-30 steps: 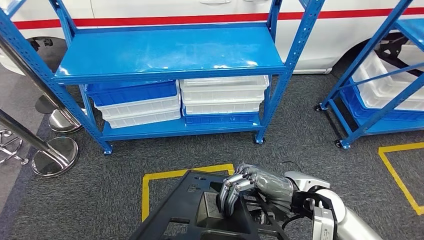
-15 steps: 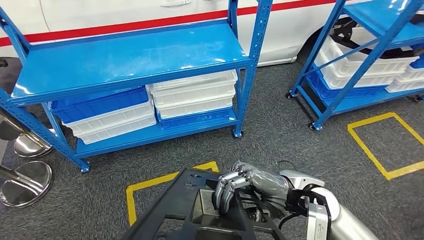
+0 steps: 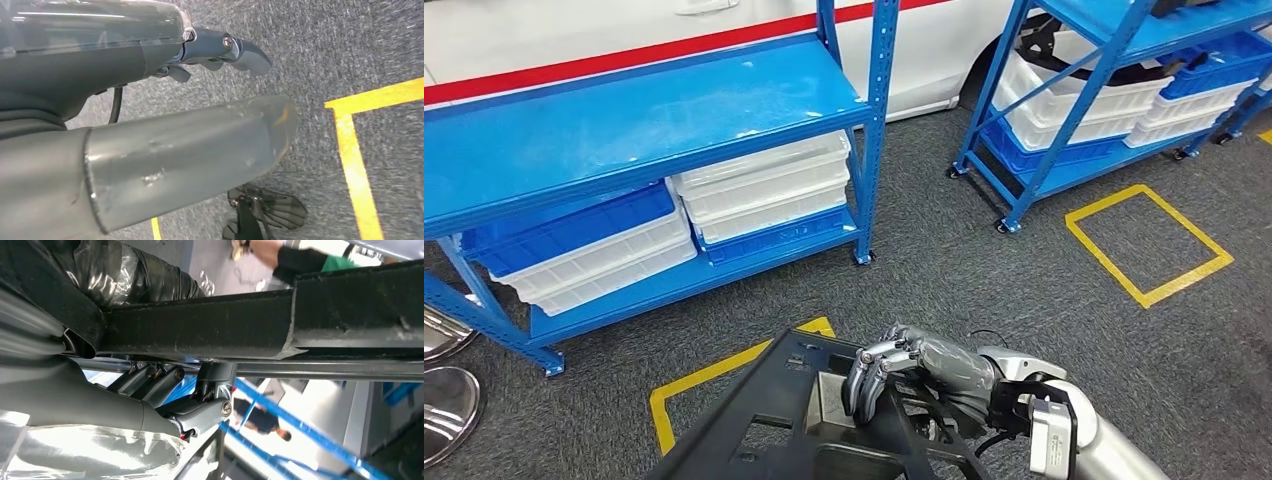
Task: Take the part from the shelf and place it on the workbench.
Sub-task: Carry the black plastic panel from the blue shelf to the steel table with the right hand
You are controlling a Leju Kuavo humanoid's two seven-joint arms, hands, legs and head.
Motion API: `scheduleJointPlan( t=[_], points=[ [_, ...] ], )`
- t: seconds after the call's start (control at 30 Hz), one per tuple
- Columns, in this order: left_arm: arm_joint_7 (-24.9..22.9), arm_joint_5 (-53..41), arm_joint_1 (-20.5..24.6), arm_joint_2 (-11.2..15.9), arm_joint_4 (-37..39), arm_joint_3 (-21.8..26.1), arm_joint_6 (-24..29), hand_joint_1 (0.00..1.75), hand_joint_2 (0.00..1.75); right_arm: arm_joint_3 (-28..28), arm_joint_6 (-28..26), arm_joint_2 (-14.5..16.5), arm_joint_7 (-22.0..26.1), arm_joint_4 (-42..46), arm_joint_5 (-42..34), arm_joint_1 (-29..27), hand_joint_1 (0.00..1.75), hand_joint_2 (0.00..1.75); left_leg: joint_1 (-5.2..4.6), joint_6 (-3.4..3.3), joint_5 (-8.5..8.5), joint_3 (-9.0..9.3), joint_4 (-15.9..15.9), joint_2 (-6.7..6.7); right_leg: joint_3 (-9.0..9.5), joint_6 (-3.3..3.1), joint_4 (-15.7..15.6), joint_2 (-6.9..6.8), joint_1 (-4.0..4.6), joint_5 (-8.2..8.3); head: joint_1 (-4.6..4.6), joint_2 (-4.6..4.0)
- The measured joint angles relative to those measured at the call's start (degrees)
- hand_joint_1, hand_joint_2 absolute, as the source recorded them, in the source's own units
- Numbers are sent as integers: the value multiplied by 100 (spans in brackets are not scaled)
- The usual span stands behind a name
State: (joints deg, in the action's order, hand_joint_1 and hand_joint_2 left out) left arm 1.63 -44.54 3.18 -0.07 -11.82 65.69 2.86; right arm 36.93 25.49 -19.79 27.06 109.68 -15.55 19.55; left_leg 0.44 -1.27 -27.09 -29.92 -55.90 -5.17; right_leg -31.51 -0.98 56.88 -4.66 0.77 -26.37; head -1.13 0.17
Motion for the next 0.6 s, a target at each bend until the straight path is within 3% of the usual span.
scheduleJointPlan(
  t=[0.1, 0.17, 0.23, 0.27, 0.3, 0.33, 0.4, 0.47, 0.53, 0.6],
  points=[
    [-22, 2, 0, 30, -1, 1, 46, 0, 0, -1, -111, -2, 34, 63, 51, -170, 169, 175, -3, 96, -42, 33, 9, -128, -12, -60, -82, 161, -9, 33, 0, 0],
    [-17, 3, 8, 62, -2, 1, 87, 0, 0, -1, -159, -9, 73, 100, 102, -257, 169, 175, 11, 152, -270, -67, -271, 82, 13, -105, -155, 292, -52, 92, -2, 0],
    [7, 5, -10, 108, -2, 1, 143, 0, 0, -4, -183, -14, 115, 113, 139, -327, 169, 175, 28, 174, -672, -409, -1034, 375, 0, -131, -152, 429, -56, 112, -3, 0],
    [27, 7, -25, 130, -2, 1, 168, 0, 0, -8, -184, -14, 135, 118, 155, -373, 169, 175, 30, 179, -813, -599, -1427, 440, -16, -138, -132, 505, -52, 110, -3, 0],
    [55, 9, -38, 150, -2, 1, 184, 0, 0, -14, -183, -14, 161, 124, 172, -425, 169, 175, 29, 181, -842, -726, -1661, 468, -27, -141, -108, 584, -48, 102, -3, 0],
    [87, 11, -44, 165, -2, 1, 183, 0, 0, -28, -182, -14, 186, 133, 190, -474, 169, 175, 29, 179, -745, -750, -1663, 481, -31, -140, -85, 664, -46, 91, -3, 0],
    [159, 26, -42, 196, -2, 4, 141, 0, 0, -75, -176, -15, 231, 160, 215, -550, 169, 175, 31, 159, -300, -511, -1050, 574, -13, -124, -51, 817, -50, 65, -3, 0],
    [214, 64, -35, 231, -3, 19, 70, 0, 0, -132, -155, -17, 264, 184, 224, -596, 169, 175, 48, 125, 4, -207, -330, 840, -15, -82, -16, 959, -48, 41, -2, 0],
    [244, 116, -26, 270, -4, 45, -31, 0, 0, -190, -123, -19, 290, 210, 236, -651, 169, 175, 45, 81, 35, -95, -67, 966, -60, -9, -3, 1093, -67, 53, -3, 0],
    [272, 170, -6, 300, -5, 84, -159, 0, 0, -260, -101, -24, 300, 254, 272, -721, 169, 175, 47, 18, 57, -80, -22, 839, -109, 64, 14, 1140, -86, 63, -3, 0]
  ],
)
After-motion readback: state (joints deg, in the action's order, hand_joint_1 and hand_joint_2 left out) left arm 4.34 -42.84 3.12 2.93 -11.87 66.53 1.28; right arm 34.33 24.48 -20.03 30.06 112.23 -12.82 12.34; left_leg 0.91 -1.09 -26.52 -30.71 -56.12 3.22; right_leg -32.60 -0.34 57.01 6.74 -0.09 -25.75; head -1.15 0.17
